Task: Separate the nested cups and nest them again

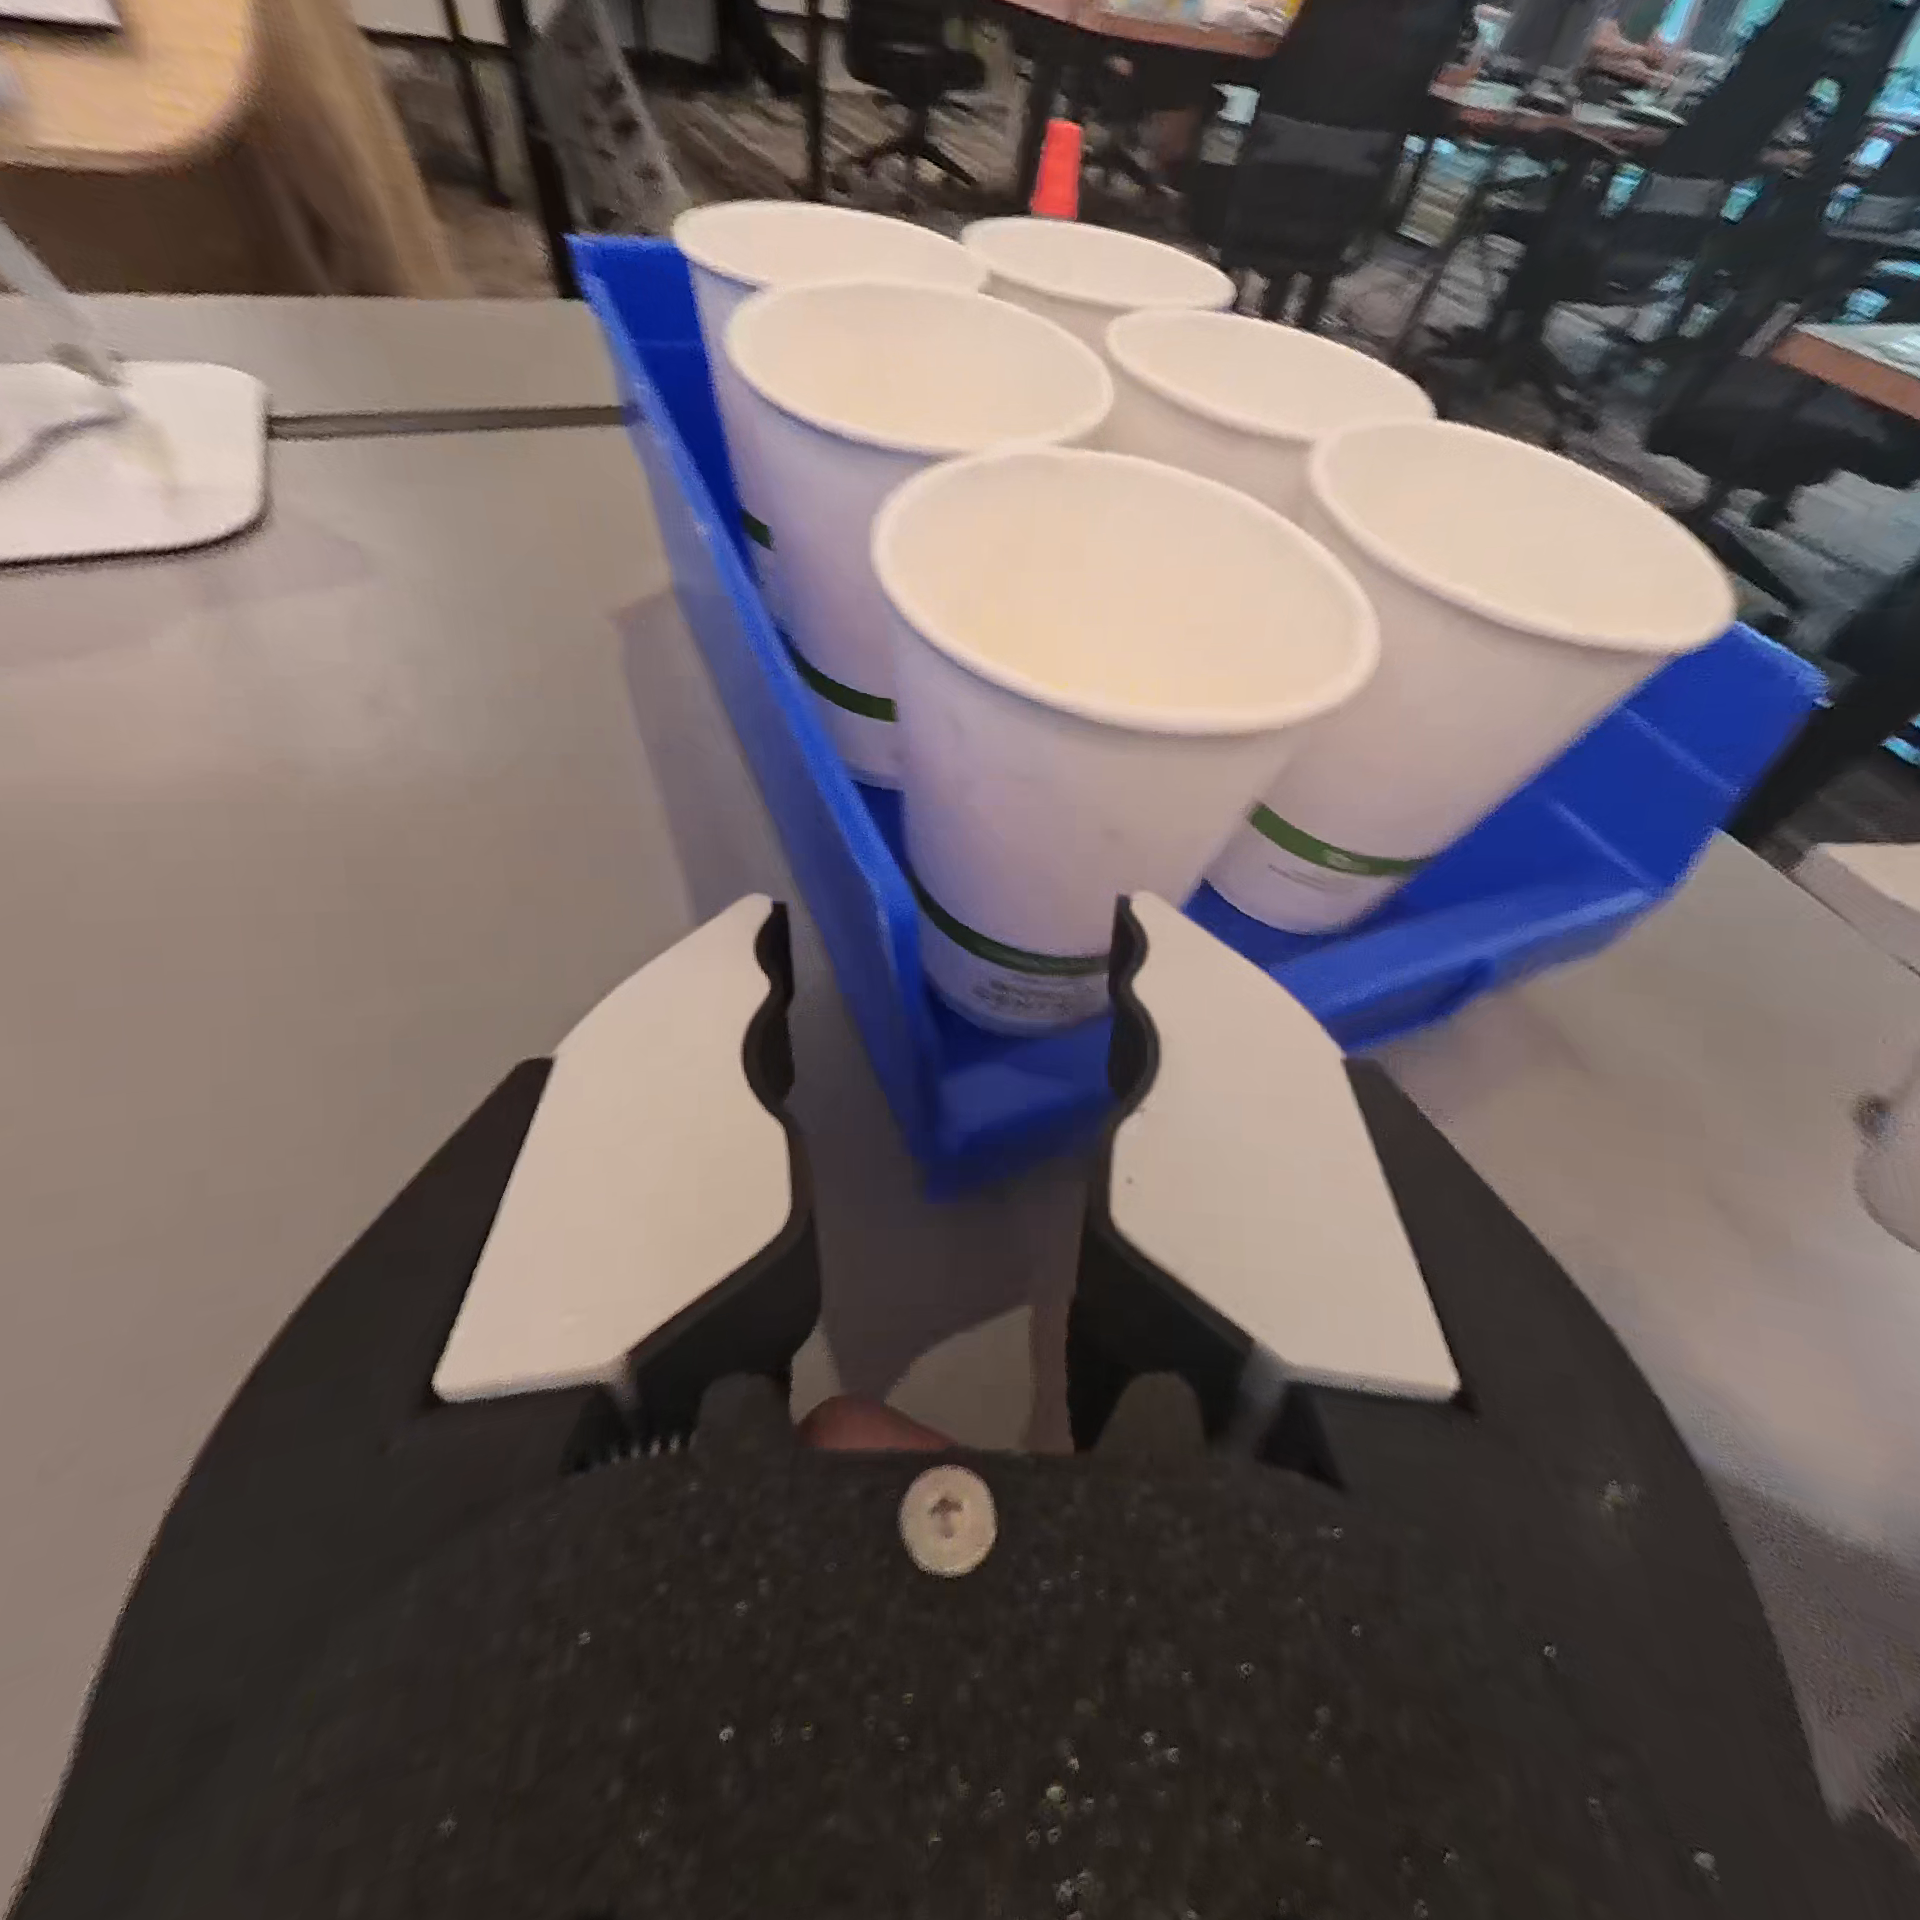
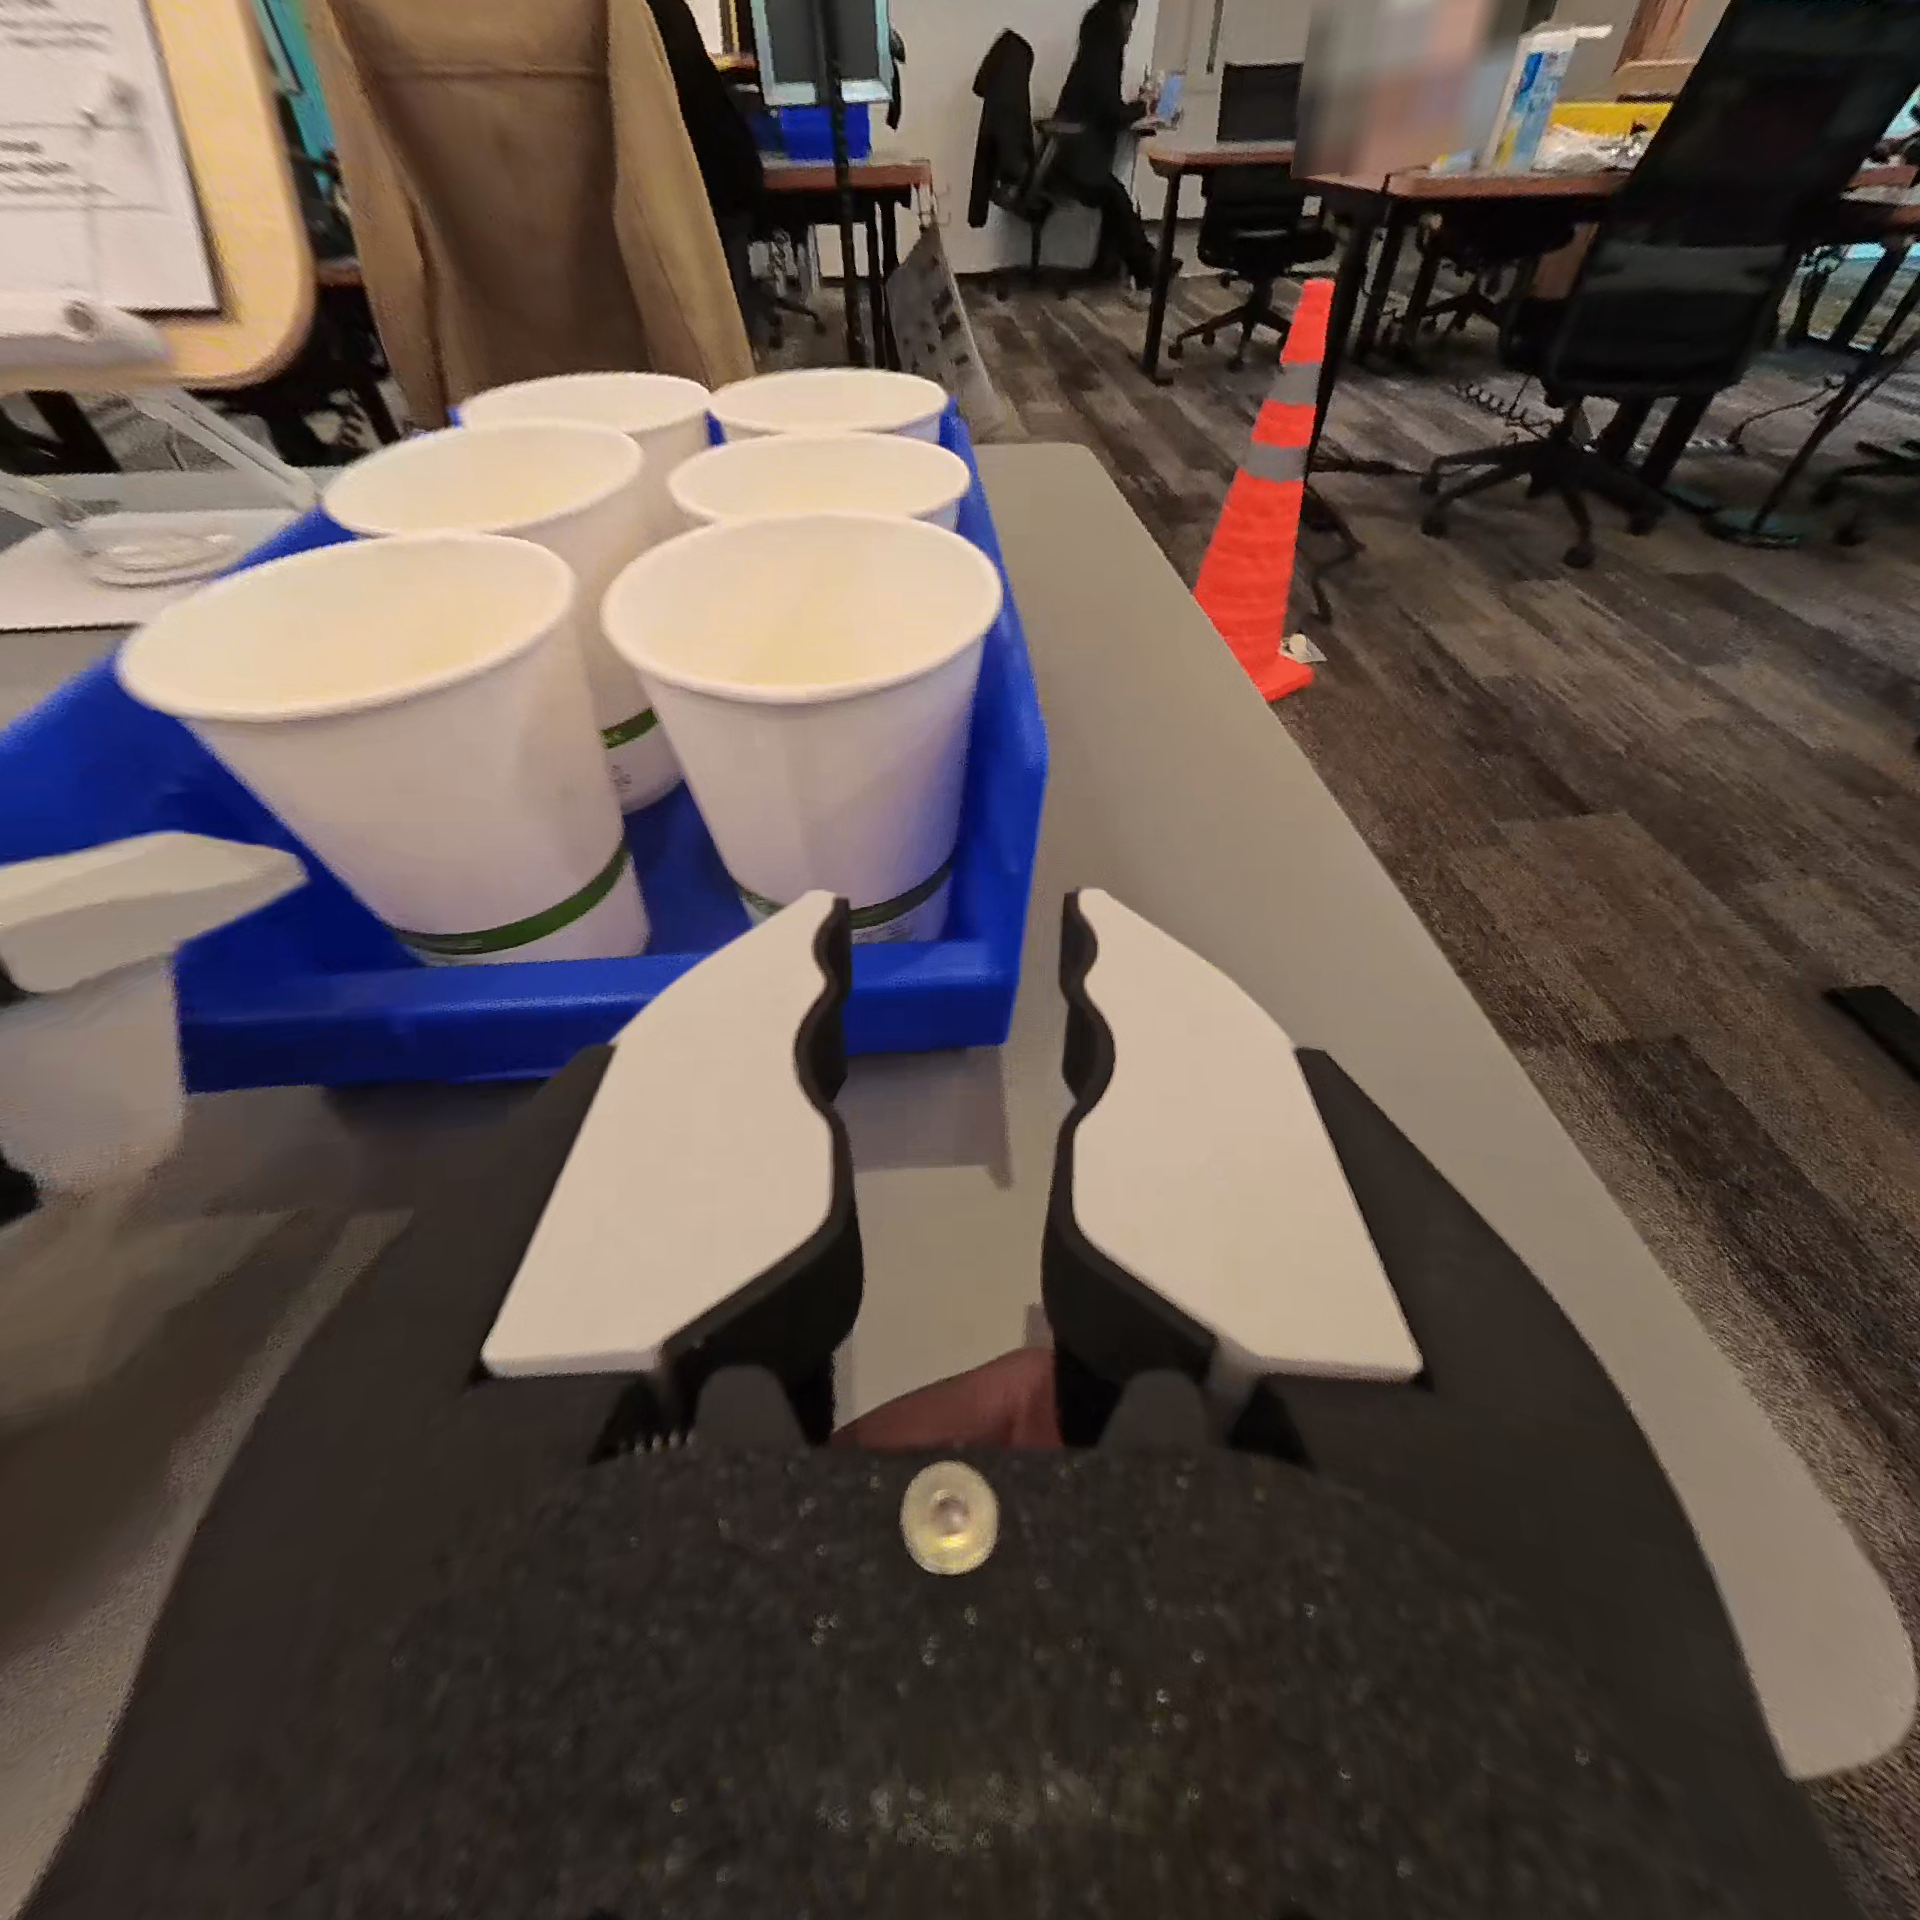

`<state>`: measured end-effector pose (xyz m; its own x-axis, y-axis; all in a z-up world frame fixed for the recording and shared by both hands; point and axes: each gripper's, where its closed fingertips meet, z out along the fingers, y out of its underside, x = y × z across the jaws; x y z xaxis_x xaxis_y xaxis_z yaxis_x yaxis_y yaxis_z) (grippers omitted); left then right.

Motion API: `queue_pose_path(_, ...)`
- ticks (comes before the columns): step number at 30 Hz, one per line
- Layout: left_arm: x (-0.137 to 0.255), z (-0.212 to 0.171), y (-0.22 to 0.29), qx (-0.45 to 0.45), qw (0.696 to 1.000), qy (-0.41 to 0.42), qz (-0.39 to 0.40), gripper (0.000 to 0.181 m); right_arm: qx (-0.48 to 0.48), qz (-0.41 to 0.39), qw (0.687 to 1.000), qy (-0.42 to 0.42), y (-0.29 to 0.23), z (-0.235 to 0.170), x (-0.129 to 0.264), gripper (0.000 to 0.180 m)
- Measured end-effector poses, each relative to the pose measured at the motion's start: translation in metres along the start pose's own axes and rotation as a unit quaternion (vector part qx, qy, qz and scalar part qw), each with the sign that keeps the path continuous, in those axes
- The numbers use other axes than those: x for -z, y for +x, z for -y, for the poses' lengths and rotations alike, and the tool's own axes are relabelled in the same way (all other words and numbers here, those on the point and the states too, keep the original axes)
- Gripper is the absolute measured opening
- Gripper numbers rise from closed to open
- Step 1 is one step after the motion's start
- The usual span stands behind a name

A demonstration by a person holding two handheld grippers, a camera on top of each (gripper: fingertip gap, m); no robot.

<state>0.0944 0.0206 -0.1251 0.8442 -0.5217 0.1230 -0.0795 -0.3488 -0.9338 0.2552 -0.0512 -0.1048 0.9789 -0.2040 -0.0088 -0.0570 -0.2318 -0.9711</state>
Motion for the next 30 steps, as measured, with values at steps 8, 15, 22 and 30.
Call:
queue_pose_path(8,-0.010,0.002,-0.028,0.014,0.997,-0.006,0.074,0.007,-0.052,0.032,0.996,-0.068,0.003,-0.016,-0.061,0.026)
queue_pose_path(15,-0.010,0.004,-0.036,0.002,0.995,-0.005,0.098,0.004,-0.093,0.027,0.995,-0.018,-0.008,-0.002,-0.062,0.003)
queue_pose_path(22,0.030,0.006,-0.082,0.014,0.995,0.007,0.097,0.003,-0.067,0.015,0.998,0.010,-0.072,0.004,-0.025,0.003)
queue_pose_path(30,0.111,0.007,-0.213,0.019,0.983,0.015,0.182,0.002,-0.042,0.112,0.993,-0.017,-0.224,-0.002,-0.029,0.004)
